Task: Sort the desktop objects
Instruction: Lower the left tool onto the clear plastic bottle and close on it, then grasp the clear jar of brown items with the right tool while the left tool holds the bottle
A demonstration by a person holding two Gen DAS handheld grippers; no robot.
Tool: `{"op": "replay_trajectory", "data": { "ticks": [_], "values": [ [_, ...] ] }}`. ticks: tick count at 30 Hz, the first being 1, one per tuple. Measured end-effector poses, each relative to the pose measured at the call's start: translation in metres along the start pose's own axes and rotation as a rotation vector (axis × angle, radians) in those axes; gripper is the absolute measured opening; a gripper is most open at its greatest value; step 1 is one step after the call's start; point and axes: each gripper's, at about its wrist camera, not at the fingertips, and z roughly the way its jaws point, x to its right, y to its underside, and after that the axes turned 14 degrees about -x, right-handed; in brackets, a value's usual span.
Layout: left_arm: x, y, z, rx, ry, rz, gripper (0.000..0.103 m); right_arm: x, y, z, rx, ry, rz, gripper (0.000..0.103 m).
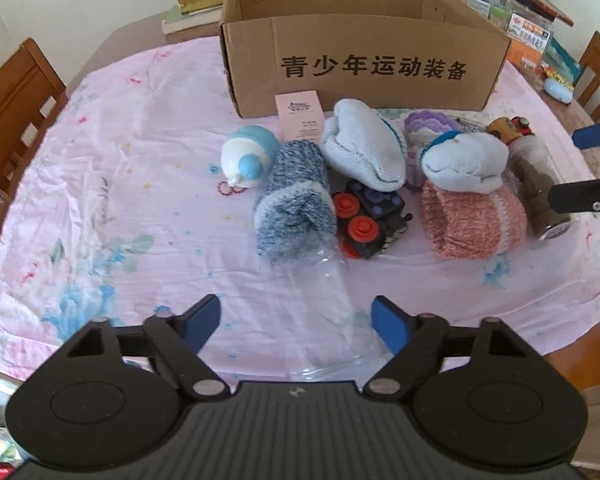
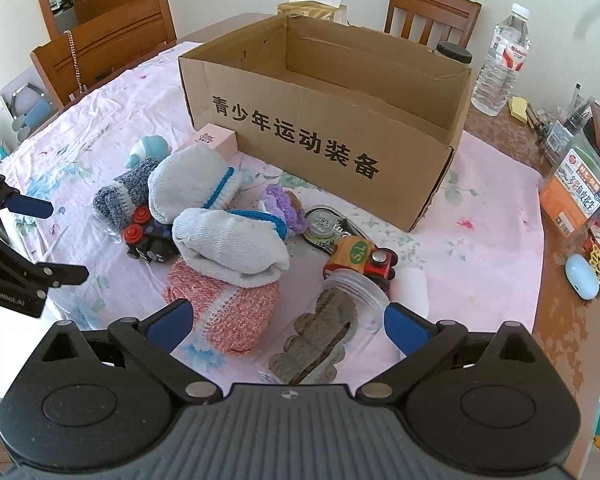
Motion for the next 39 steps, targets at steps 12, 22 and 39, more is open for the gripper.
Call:
{"op": "replay_trajectory", "data": {
  "ticks": [12, 22, 39],
  "values": [
    [0.004, 0.000, 0.014, -0.038, 0.080, -0.073, 0.056, 0.008, 0.003, 0.000, -0.002, 0.013, 0.044, 0.103],
    [0.005, 0.003, 0.005, -0.025, 0.060, 0.082, 0.056, 0.012, 0.004, 0.000, -0.007, 0.016, 0.068, 0.103],
    [-0.009, 0.006, 0.011, -0.059, 0.099, -0.017, 0.054, 0.020, 0.000, 0.009, -0.022, 0.012, 0.140, 0.103]
  ]
}}
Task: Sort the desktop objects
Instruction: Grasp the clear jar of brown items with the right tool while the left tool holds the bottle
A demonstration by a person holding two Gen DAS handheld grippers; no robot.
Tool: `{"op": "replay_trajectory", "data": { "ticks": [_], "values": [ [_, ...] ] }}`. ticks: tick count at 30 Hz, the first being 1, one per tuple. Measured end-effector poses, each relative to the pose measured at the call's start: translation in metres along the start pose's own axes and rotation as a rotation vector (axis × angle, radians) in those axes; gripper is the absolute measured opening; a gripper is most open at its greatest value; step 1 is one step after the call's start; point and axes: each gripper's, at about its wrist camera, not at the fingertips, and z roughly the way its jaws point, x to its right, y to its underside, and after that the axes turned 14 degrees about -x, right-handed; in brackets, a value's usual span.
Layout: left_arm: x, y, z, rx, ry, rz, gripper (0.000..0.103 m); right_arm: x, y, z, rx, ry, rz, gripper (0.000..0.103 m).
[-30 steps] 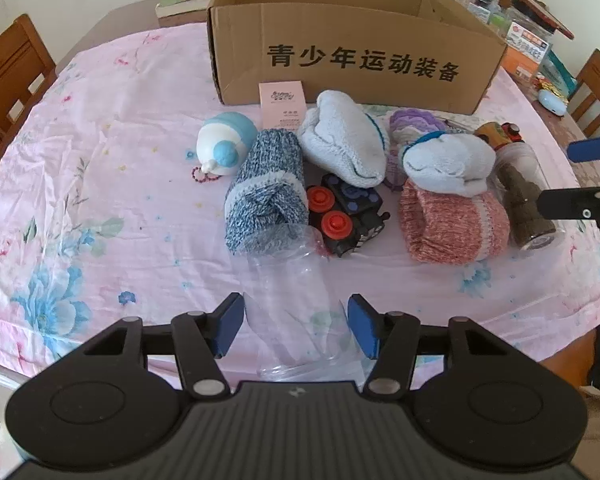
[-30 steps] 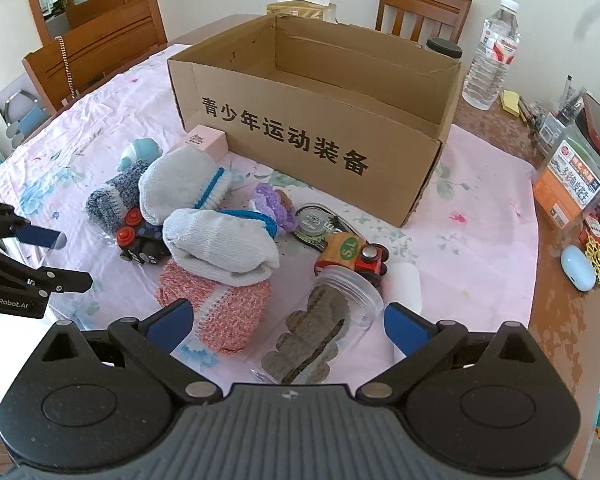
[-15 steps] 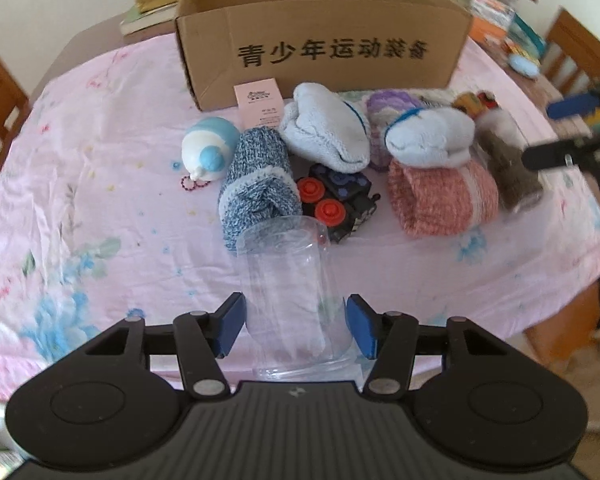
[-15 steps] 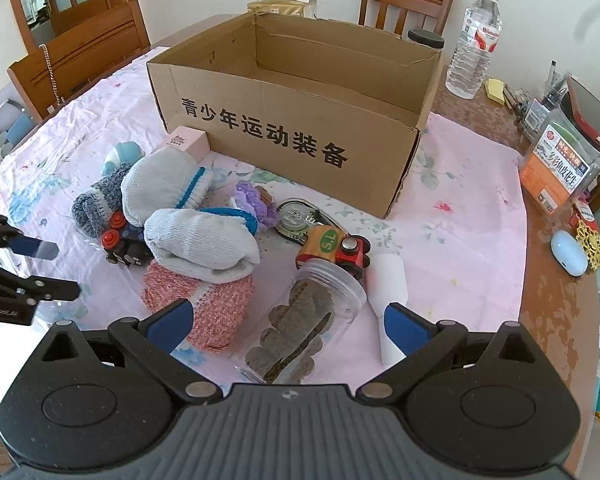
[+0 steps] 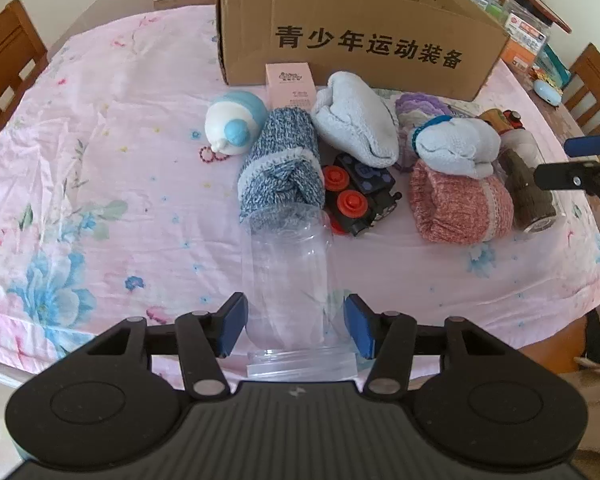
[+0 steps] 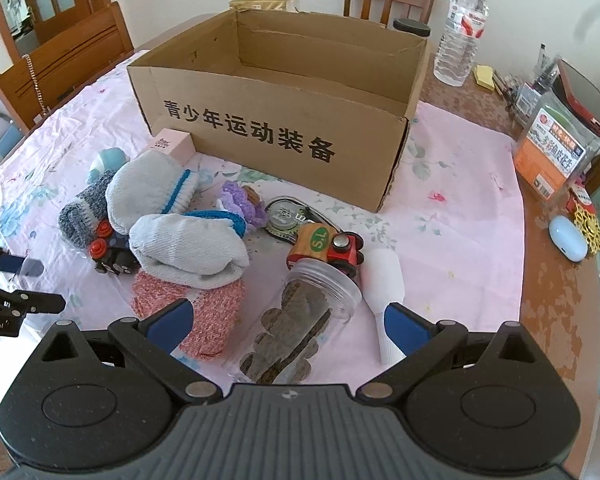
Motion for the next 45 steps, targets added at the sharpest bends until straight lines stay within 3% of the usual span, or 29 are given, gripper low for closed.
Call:
{"op": "replay_trajectory", "data": {
  "ticks": [7, 9, 13, 28, 45],
  "values": [
    [0.001, 0.002, -0.011, 0.016, -0.005, 0.046, 0.054, 0.012, 0.001, 0.008, -0.033, -0.035, 0.084, 0.101],
    [0.001, 0.003, -0.015, 0.024, -0.008, 0.066, 0.054, 0.014, 0.001, 0.010, -0.040, -0.037, 0.097, 0.098],
    [-0.001, 0.001, -0.018, 0.026, -0.006, 0.083, 0.054, 0.018, 0.000, 0.017, -0.068, -0.060, 0.143, 0.083],
    [0.000, -0.003, -0.032, 0.046, -0.001, 0.151, 0.054, 0.026, -0.003, 0.034, -0.093, -0.152, 0.243, 0.066],
    [0.004, -0.015, -0.055, 0.085, 0.014, 0.218, 0.054, 0.026, -0.006, 0.018, -0.065, -0.144, 0.202, 0.063]
  ]
}}
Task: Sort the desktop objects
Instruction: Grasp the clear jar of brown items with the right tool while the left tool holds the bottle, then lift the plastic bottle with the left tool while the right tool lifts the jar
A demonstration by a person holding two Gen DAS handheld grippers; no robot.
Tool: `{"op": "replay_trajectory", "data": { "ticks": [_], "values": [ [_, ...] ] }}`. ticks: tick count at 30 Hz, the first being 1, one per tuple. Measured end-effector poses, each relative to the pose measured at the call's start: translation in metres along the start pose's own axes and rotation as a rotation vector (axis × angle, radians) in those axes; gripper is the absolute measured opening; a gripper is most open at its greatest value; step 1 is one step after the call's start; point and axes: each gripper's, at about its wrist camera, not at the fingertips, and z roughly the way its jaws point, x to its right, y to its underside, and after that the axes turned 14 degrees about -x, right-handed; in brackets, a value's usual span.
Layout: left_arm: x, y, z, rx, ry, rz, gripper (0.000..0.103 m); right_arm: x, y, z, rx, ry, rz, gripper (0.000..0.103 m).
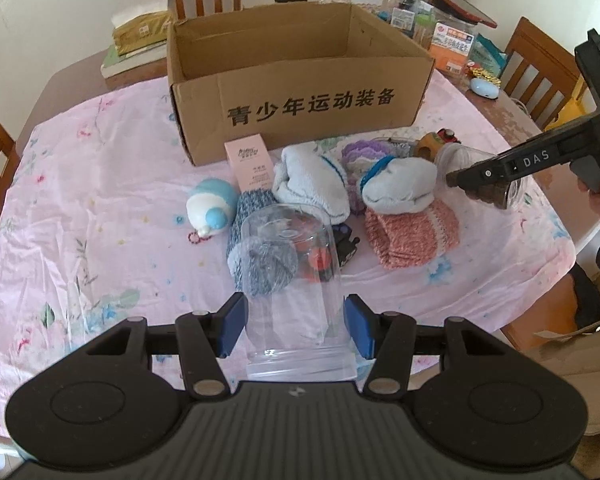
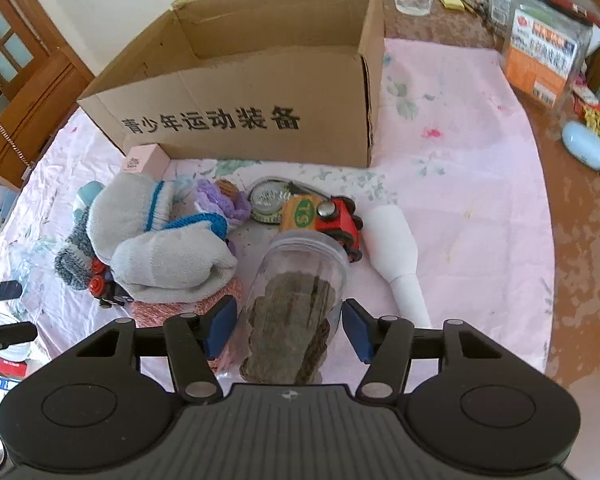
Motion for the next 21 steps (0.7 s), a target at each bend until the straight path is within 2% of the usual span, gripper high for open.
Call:
{"op": "replay_trajectory", "data": {
  "ticks": [9, 21],
  "values": [
    [0.005, -0.014, -0.003, 0.028, 0.014, 0.050, 0.054, -0.002, -0.001, -0.021, 0.027, 0.007, -0.042, 0.058],
    [0.004, -0.018, -0.001, 0.021, 0.021, 0.068, 0.054, 0.002, 0.008, 0.014, -0.101, 0.046, -0.055, 0.058]
  ]
}}
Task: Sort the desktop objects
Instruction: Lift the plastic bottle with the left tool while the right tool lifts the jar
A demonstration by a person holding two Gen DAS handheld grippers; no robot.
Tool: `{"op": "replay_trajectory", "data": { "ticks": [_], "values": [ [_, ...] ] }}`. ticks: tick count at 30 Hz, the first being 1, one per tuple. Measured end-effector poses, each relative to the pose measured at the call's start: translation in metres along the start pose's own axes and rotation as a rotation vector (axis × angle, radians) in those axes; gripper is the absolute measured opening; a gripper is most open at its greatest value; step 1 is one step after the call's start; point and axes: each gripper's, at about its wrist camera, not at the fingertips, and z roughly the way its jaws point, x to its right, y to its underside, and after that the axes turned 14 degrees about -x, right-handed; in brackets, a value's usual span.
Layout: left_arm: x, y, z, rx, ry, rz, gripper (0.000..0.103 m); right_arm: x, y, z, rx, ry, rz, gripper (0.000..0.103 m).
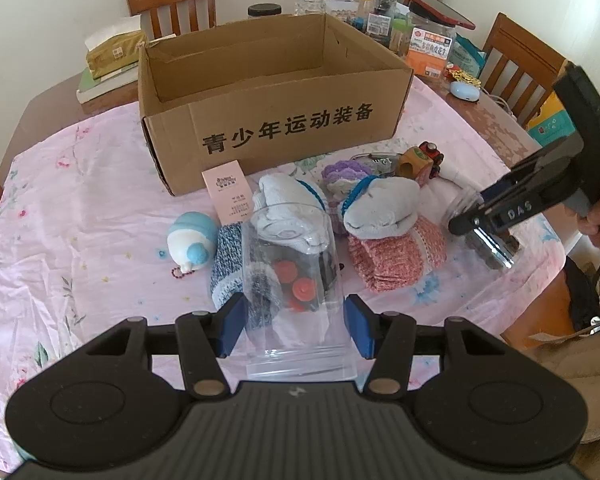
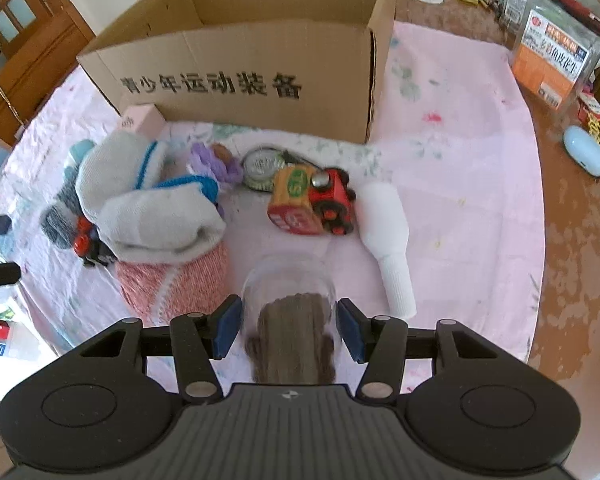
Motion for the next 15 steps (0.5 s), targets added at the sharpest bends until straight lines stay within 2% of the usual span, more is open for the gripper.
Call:
{"op": "replay_trajectory", "data": {
  "ticks": [8, 15],
  "values": [
    [-0.002, -0.008, -0.003, 0.010, -0.004, 0.023, 0.054, -0.005, 0.004, 0.012, -0.048, 0.014, -0.037, 0.058],
    [0.000, -0.016, -0.003, 0.011, 0.003, 0.049, 0.054, -0.007, 0.004, 0.003, -0.039, 0.039, -0.069, 0.057]
  ]
}}
